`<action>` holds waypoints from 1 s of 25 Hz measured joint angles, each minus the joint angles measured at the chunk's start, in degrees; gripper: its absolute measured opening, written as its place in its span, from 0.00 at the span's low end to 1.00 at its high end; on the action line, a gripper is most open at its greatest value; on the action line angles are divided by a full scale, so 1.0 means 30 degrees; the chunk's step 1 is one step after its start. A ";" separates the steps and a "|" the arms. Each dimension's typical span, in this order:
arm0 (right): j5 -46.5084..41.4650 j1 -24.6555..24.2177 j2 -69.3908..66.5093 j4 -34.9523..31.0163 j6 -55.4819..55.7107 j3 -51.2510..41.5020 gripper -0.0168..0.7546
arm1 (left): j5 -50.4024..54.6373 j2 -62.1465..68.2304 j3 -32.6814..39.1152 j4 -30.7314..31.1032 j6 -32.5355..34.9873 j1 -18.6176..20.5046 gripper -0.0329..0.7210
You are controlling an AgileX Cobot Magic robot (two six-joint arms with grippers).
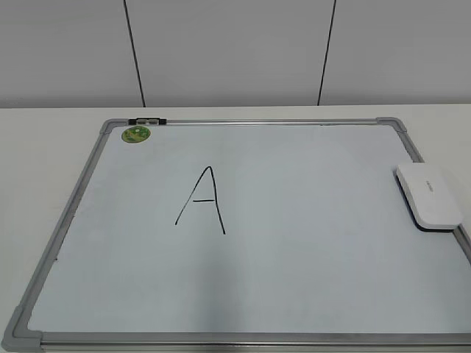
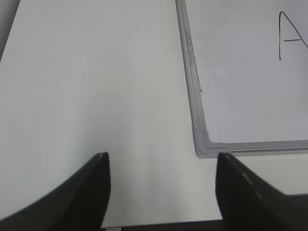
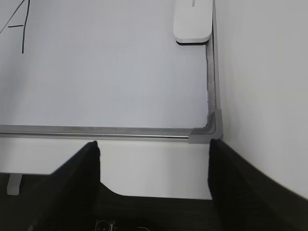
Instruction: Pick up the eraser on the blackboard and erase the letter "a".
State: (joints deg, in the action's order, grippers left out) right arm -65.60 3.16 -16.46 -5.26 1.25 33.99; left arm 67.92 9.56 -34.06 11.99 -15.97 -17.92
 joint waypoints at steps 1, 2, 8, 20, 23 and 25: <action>0.0005 0.0000 0.0355 0.0000 -0.0058 -0.0350 0.69 | -0.0040 -0.0222 0.0181 0.0000 0.0000 0.0000 0.70; -0.0042 0.0000 0.0665 0.0000 -0.0093 -0.0727 0.69 | -0.0170 -0.0434 0.0366 0.0000 0.0000 0.0000 0.70; -0.0041 0.0000 0.1479 0.0000 -0.0415 -0.1804 0.69 | -0.1054 -0.0937 0.1477 -0.0459 0.0633 0.0000 0.70; 0.0280 0.0000 0.1507 0.0418 -0.0415 -0.1818 0.69 | -0.1267 -0.0937 0.1473 -0.0969 0.1395 0.0000 0.70; 0.0280 0.0000 0.1507 0.0532 -0.0415 -0.1949 0.69 | -0.1279 -0.0937 0.1473 -0.0969 0.1395 0.0000 0.70; 0.0280 0.0000 0.1507 0.0614 -0.0517 -0.2030 0.69 | -0.1279 -0.0937 0.1473 -0.0969 0.1400 0.0000 0.70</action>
State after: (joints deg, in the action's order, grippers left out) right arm -64.76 3.16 -11.94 -3.42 -0.30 27.90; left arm 64.08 6.75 -29.64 9.08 -11.77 -17.92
